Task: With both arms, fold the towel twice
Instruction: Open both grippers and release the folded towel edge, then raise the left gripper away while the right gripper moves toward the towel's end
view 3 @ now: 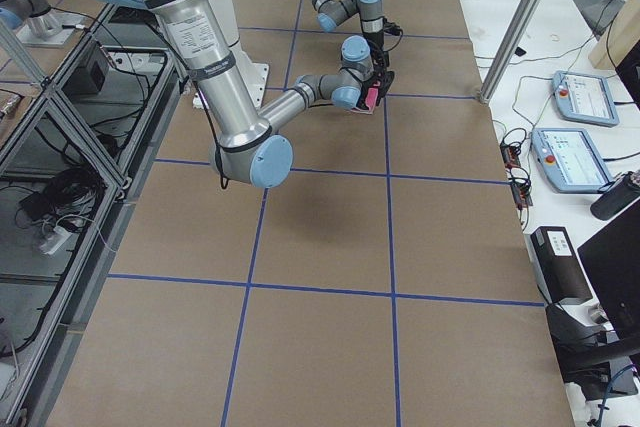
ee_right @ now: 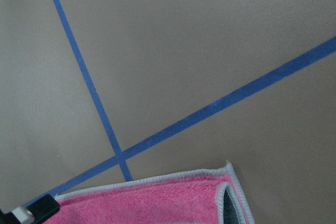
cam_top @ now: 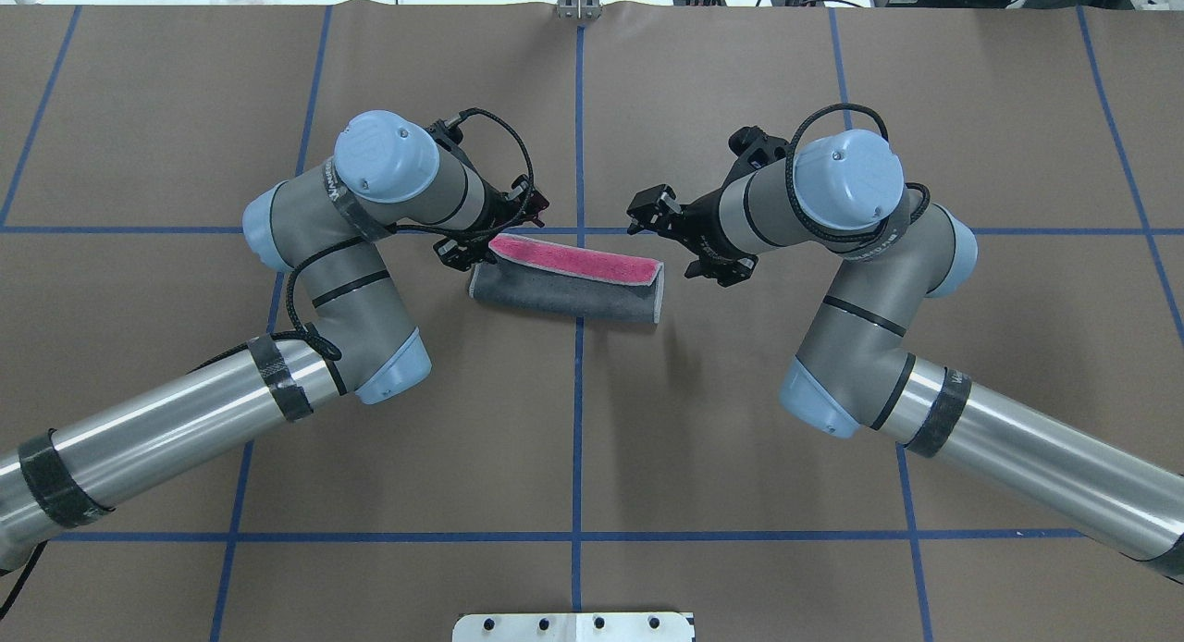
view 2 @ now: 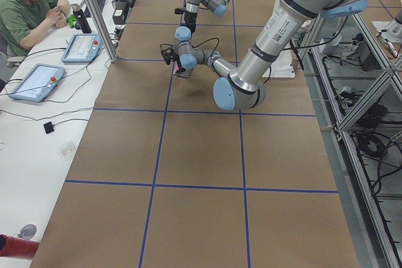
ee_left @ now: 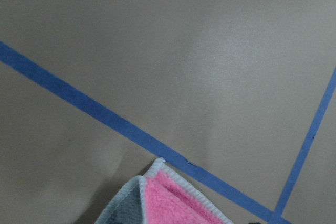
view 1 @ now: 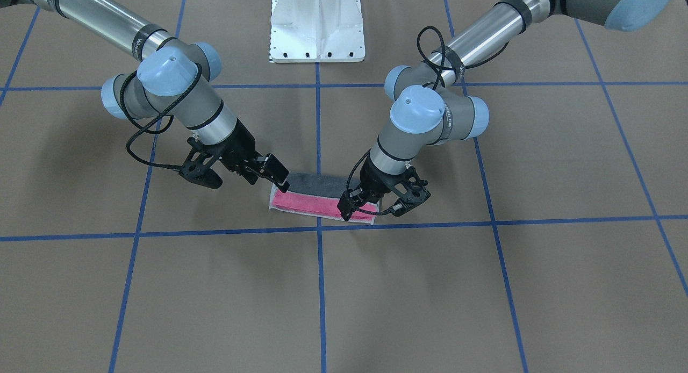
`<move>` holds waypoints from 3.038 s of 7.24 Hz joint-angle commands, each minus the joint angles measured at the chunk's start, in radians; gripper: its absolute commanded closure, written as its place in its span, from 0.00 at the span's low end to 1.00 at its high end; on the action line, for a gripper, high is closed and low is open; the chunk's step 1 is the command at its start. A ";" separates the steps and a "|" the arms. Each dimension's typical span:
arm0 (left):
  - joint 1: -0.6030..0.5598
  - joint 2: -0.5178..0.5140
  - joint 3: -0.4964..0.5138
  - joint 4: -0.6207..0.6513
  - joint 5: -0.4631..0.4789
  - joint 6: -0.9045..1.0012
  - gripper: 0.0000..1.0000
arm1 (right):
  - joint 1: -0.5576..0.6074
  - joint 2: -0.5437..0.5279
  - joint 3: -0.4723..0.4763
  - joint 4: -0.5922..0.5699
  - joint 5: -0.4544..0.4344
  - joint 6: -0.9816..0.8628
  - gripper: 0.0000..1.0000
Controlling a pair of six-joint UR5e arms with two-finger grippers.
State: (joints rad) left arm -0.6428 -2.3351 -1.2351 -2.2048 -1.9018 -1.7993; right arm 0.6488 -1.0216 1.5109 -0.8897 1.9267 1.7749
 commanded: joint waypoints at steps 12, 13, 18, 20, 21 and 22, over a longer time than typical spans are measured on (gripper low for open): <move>-0.021 -0.113 0.149 -0.059 0.044 -0.002 0.01 | 0.090 -0.078 0.075 0.002 0.159 -0.011 0.01; -0.026 -0.113 0.151 -0.061 0.049 -0.002 0.01 | 0.097 -0.090 0.090 0.002 0.173 -0.012 0.01; -0.092 -0.113 0.135 -0.062 0.040 0.009 0.01 | 0.103 -0.098 0.129 -0.002 0.181 -0.011 0.01; -0.142 -0.107 0.111 -0.050 -0.079 0.018 0.01 | 0.072 -0.101 0.118 -0.008 0.157 -0.011 0.01; -0.176 -0.101 0.082 -0.050 -0.127 0.018 0.01 | 0.031 -0.100 0.095 -0.012 0.117 -0.012 0.01; -0.201 -0.057 0.051 -0.055 -0.161 0.023 0.01 | 0.005 -0.080 0.057 -0.014 0.095 -0.003 0.01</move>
State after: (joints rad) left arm -0.8085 -2.4277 -1.1491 -2.2570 -2.0098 -1.7804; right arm 0.6914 -1.1168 1.6061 -0.9001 2.0549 1.7658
